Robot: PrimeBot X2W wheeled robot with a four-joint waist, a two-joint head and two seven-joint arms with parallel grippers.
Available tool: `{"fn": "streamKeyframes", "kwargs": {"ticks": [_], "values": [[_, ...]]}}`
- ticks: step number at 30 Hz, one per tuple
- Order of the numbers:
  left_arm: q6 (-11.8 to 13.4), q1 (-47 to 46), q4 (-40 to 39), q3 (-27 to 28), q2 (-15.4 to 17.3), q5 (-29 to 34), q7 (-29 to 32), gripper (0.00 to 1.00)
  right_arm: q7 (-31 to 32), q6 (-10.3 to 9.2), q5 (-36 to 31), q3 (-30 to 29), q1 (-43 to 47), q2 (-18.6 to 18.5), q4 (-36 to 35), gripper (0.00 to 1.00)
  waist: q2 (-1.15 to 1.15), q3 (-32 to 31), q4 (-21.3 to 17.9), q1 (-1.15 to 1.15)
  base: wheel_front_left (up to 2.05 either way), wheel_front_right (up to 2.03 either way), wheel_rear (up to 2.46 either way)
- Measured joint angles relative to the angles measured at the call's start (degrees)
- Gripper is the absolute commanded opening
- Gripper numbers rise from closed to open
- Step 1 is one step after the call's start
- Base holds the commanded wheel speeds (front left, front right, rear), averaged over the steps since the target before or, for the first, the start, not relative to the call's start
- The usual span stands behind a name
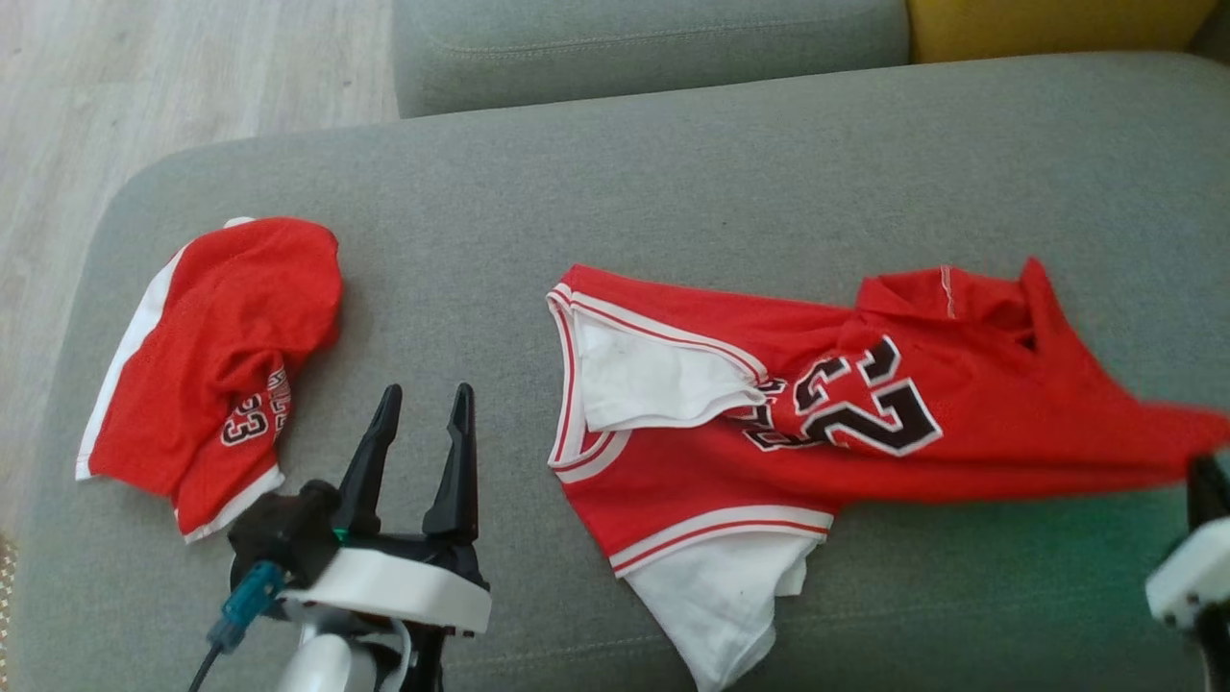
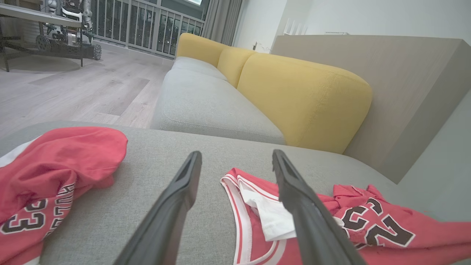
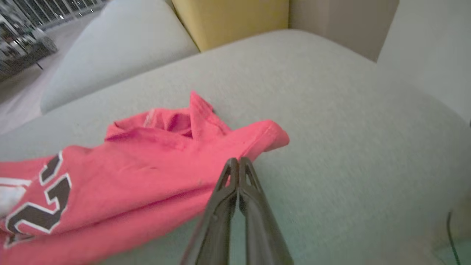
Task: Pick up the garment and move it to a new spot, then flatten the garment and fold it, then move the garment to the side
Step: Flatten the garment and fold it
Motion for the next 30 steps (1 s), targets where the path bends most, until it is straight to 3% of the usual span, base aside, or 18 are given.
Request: {"fn": "streamKeyframes", "kwargs": {"ticks": [1, 2, 3, 8, 14, 19, 25, 30], "values": [[0.0, 0.0, 0.0, -0.1, 0.0, 0.0, 0.0, 1.00, 0.9, 0.00, -0.6, -0.5, 0.9, 0.1, 0.1, 0.00, 0.00, 0.1, -0.1, 0.00, 0.00, 0.00, 0.00], [0.0, 0.0, 0.0, -0.1, 0.0, 0.0, 0.0, 1.00, 1.8, 0.00, -1.4, -1.0, 1.6, 0.1, 0.3, 0.25, 0.00, 0.1, -0.2, 0.00, 0.00, 0.00, 0.00], [0.0, 0.0, 0.0, -0.2, 0.0, 0.0, 0.0, 1.00, 2.3, 0.00, -2.2, -1.4, 2.0, 0.1, 0.5, 1.00, 0.00, 0.1, -0.2, 0.00, 0.00, 0.00, 0.00], [-0.1, 0.0, 0.1, -0.4, 0.0, 0.0, 0.0, 1.00, 0.1, 0.00, -3.0, -0.7, 1.5, 0.1, -1.7, 1.00, 0.00, 0.1, 0.6, 0.00, 0.00, 0.00, 0.00], [-0.6, 0.0, 0.5, -0.4, 0.0, 0.0, 0.0, 1.00, -8.1, 0.00, 0.4, 10.7, -1.1, 0.1, -7.9, 1.00, 0.00, -0.3, 2.4, 0.00, 0.00, 0.00, 0.00], [-1.0, 0.0, 0.6, -0.7, 0.0, 0.2, 0.0, 1.00, -13.2, 0.00, 2.6, 17.8, -0.6, 0.1, -8.4, 1.00, 0.00, -0.5, 3.4, 0.00, 0.00, 0.00, 0.00], [-1.7, -0.1, 0.8, -1.9, 0.0, 1.2, 0.0, 1.00, -16.1, 0.00, 3.7, 21.0, 0.7, 0.0, -7.3, 1.00, 0.00, 0.7, 2.9, 0.00, 0.00, 0.00, 0.00], [-4.6, -1.5, 5.1, -5.8, 0.0, -2.1, 0.0, 1.00, -17.0, 0.00, 4.1, 21.9, 0.6, 0.0, -7.5, 1.00, 0.00, 2.5, 1.5, 0.00, 0.00, 0.00, 0.00]]}}
